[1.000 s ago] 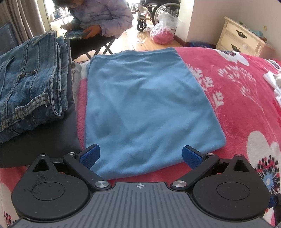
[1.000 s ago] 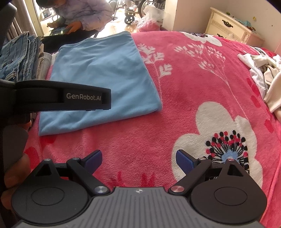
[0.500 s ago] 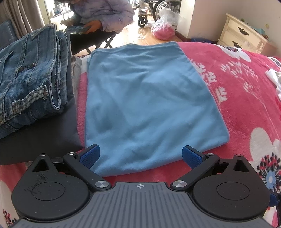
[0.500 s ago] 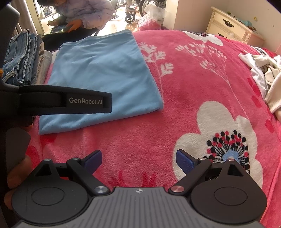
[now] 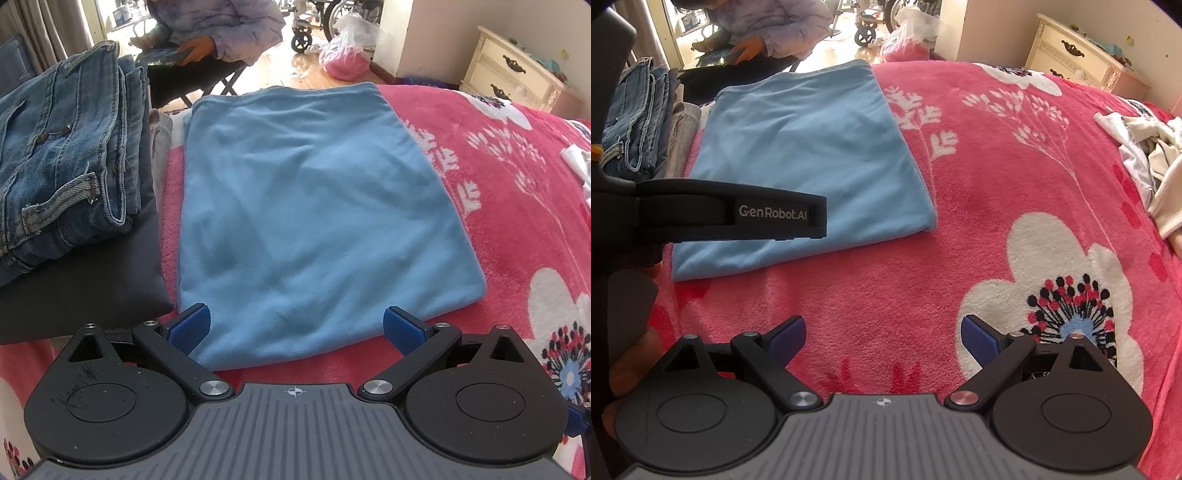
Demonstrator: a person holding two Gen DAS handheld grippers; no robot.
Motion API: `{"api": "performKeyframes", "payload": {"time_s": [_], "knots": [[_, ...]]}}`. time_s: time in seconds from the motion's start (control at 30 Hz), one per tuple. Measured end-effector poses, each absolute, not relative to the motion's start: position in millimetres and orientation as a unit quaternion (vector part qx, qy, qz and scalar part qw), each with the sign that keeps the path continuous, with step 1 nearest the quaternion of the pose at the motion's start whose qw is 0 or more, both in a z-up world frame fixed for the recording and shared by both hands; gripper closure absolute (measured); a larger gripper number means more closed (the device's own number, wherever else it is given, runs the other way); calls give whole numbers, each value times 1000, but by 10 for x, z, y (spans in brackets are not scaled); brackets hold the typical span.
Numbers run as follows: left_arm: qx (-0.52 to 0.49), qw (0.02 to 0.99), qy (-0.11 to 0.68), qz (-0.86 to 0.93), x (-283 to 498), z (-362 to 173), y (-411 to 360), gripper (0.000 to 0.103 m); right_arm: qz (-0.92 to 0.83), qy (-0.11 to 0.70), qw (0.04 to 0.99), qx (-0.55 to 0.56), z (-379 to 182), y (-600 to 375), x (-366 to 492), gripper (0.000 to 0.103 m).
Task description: Fold clothes
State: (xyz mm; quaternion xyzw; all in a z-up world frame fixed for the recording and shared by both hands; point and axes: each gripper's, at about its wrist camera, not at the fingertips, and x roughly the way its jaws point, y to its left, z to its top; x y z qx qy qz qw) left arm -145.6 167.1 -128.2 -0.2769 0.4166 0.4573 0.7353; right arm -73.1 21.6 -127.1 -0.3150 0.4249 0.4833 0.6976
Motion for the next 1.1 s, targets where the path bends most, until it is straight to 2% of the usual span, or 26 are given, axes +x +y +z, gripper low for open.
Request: {"api": "performKeyframes", "payload": {"time_s": [1.1], "knots": [[-286,735,417,452,-1463,-1312,1580,2,450,426,715,-322,-1290,159,-606,9]]}}
